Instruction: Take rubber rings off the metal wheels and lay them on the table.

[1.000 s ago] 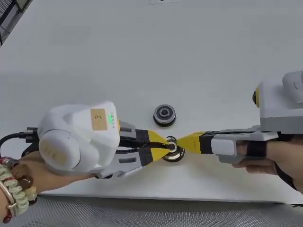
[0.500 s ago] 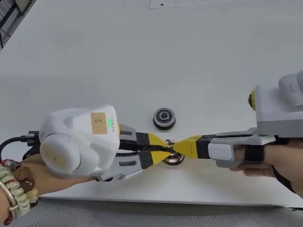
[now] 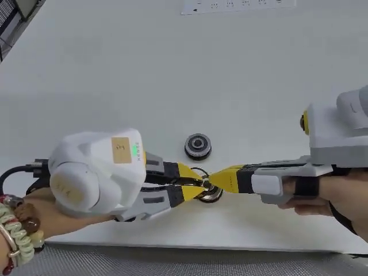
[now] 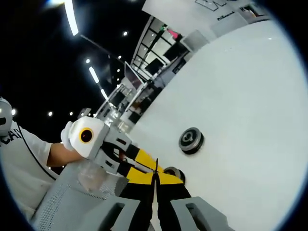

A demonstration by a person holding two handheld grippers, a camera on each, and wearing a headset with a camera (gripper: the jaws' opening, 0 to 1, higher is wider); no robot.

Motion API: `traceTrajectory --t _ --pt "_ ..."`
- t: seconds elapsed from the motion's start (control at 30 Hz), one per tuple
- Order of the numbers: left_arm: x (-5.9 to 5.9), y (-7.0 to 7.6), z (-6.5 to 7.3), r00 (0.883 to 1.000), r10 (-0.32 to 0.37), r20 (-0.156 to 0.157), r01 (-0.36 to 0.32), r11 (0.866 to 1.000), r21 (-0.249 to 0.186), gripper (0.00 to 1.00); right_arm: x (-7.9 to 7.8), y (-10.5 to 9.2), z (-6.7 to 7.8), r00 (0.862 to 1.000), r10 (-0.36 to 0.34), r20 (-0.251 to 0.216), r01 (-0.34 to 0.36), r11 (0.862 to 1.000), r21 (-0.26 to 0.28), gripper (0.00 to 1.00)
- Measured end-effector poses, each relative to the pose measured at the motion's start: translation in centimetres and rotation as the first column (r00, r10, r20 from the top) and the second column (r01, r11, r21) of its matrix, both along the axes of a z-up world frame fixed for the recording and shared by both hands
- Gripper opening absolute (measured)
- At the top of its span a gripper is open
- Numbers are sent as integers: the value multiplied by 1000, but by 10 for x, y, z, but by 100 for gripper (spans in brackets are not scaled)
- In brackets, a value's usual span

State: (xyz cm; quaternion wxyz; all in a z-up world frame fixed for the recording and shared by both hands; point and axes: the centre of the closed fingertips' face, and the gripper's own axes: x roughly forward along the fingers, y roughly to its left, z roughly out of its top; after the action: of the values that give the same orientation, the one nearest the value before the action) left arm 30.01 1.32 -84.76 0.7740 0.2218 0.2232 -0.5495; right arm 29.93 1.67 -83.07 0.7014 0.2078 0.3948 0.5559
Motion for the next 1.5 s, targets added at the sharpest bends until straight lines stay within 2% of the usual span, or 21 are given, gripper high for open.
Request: traceTrajectory --t 0.07,0.27,0.33,0.47,0.53,0.6,0.7,0.8,0.93,1.03,1.1,1.33,1.5 --pt "-1 -1 3 1000 -6 1 6 1000 -5 7 1 -1 0 1000 -5 0 5 1000 -3 0" --pt "-2 -8 23 1000 -9 -8 9 998 -67 14 3 -6 6 1000 -24 5 24 1000 -5 0" --pt "-3 -10 32 1000 -10 -11 9 996 -90 17 3 -9 8 999 -32 10 32 999 -7 0" --pt "-4 -11 53 999 -18 29 22 993 -113 21 3 -15 10 998 -56 15 56 998 -14 0" --pt "-5 -11 66 1000 -11 20 14 988 -151 27 2 -18 12 998 -66 16 67 998 -13 0" --pt "-6 -9 75 1000 -2 21 5 986 -168 33 1 -20 14 997 -74 18 74 997 -13 0" --pt "-6 1 87 999 22 46 -13 985 -170 36 -2 -24 19 996 -88 24 88 996 -15 0" --pt "-9 11 97 998 39 46 -30 984 -176 41 -4 -26 26 995 -99 31 99 995 -13 0" --pt "-13 22 113 996 69 63 -55 977 -206 49 -7 -28 36 992 -113 48 113 993 -12 0" --pt "-16 32 125 994 96 56 -80 970 -230 52 -8 -33 45 988 -136 76 137 990 -14 0" --pt "-18 38 131 992 106 68 -87 967 -238 56 -9 -36 50 985 -150 88 152 988 -13 0" --pt "-25 58 143 987 136 86 -112 964 -239 64 -10 -45 68 972 -211 101 212 977 9 0" --pt "-31 74 144 984 158 78 -137 964 -227 74 -12 -47 82 966 -229 123 229 973 17 0"
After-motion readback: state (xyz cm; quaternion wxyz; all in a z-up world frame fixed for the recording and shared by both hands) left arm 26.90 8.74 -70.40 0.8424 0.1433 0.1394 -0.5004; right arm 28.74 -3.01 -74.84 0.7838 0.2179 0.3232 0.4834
